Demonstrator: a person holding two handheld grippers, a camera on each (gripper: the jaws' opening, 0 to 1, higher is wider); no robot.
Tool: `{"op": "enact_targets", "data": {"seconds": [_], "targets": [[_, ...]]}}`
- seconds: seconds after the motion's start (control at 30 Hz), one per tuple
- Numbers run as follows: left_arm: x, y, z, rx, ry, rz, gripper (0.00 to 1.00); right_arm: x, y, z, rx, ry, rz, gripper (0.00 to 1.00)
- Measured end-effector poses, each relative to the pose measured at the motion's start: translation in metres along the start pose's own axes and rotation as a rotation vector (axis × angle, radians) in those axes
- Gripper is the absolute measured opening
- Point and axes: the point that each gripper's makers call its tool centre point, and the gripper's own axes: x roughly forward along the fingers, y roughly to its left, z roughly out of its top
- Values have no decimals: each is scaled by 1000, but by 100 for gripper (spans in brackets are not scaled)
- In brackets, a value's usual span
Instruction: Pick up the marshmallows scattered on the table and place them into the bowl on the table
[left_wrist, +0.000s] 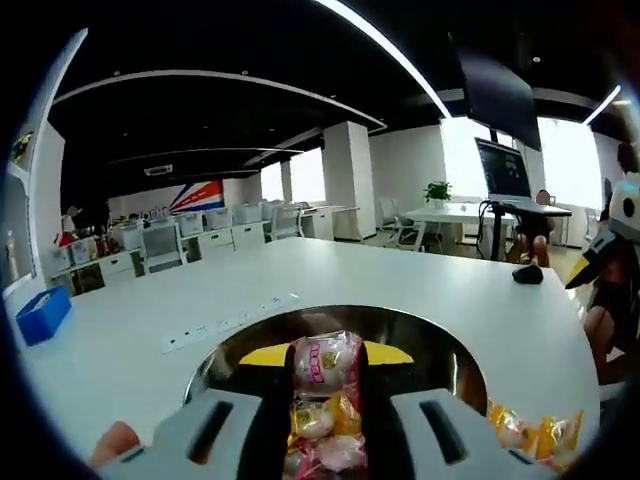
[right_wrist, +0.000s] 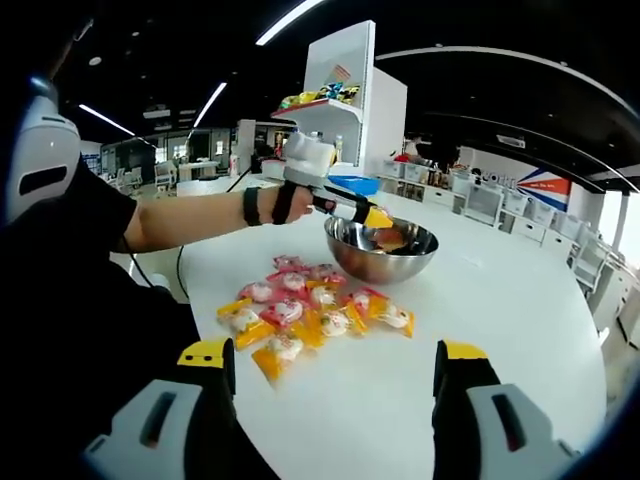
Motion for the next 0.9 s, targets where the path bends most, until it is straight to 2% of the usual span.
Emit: {"op": "enact_targets", "data": {"seconds": [0.03,0.23,0.3,0.43,0.9], "targets": [[-1,0,0,18,0,6,24,0,0,0,-1,-1,0,76],[-1,6,-1,-14,3,31,24,0,-1,1,-2,-1,-1,76],[1,11,-1,-18,2,27,24,0,-1,1,-1,-1,1,76],[1,7,-2,-6,4,15,24,1,-1,-1,1,2,0,76],[4,17,1,5,-5,33,27,2,0,-2,2,4,3,76]]}}
